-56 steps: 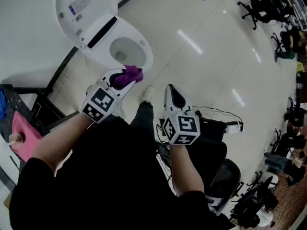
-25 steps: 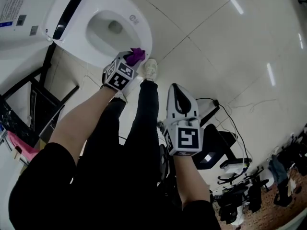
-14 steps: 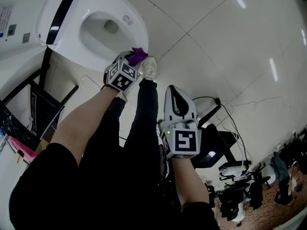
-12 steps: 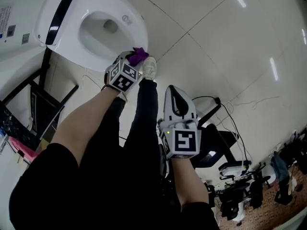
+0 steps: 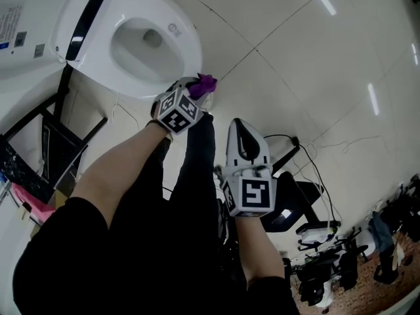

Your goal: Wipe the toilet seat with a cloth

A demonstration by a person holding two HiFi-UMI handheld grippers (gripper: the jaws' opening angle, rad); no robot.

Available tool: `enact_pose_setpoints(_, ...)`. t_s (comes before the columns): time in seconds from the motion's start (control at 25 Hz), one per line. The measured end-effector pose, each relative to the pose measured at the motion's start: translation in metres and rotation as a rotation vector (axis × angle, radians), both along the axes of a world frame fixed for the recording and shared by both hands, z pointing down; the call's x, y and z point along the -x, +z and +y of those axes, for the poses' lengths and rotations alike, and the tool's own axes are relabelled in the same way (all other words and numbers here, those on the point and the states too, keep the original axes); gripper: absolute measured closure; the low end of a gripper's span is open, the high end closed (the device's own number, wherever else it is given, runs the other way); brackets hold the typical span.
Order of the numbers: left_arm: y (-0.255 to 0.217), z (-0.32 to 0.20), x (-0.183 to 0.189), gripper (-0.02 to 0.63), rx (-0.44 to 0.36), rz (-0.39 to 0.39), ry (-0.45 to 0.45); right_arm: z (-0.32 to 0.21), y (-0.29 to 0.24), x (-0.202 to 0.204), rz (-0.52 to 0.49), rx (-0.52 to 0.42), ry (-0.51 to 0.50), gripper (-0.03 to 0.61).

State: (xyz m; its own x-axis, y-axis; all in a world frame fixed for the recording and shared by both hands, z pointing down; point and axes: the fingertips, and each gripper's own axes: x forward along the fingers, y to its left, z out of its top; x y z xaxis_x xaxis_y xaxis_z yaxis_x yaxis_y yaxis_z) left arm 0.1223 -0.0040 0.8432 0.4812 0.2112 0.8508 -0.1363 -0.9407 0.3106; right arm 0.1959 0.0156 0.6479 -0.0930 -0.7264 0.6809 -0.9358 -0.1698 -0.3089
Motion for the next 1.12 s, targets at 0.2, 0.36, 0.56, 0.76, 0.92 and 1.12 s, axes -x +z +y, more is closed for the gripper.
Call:
enact_pose_setpoints(0.2, -0.048, 0.013, 0.022, 0.52, -0.032, 0.048, 0.049, -0.007, -0.022, 0.005, 0.002, -0.022, -0.011, 0.562)
enact_pose_setpoints(0.36, -0.108, 0.014, 0.053, 0.52, -0.065, 0.076, 0.035, -0.014, -0.05, 0.01, 0.014, -0.064, -0.039, 0.561)
enact_pose_setpoints(0.56, -0.194, -0.012, 0.1, 0.52, -0.142, 0.1, -0.101, -0.032, -0.105, 0.031, 0.028, -0.11, -0.139, 0.562)
enact_pose_setpoints(0.76, -0.287, -0.032, 0.157, 0.52, -0.241, 0.159, -0.274, -0.046, -0.182, 0.083, 0.084, -0.215, -0.266, 0.563)
enact_pose_setpoints(0.92, -0.368, -0.037, 0.201, 0.52, -0.357, 0.265, -0.342, -0.043, -0.239, 0.142, 0.127, -0.287, -0.337, 0.562)
enact_pose_setpoints(1.12, -0.445, -0.035, 0.267, 0.52, -0.465, 0.368, -0.445, -0.03, -0.293, 0.207, 0.184, -0.368, -0.367, 0.562)
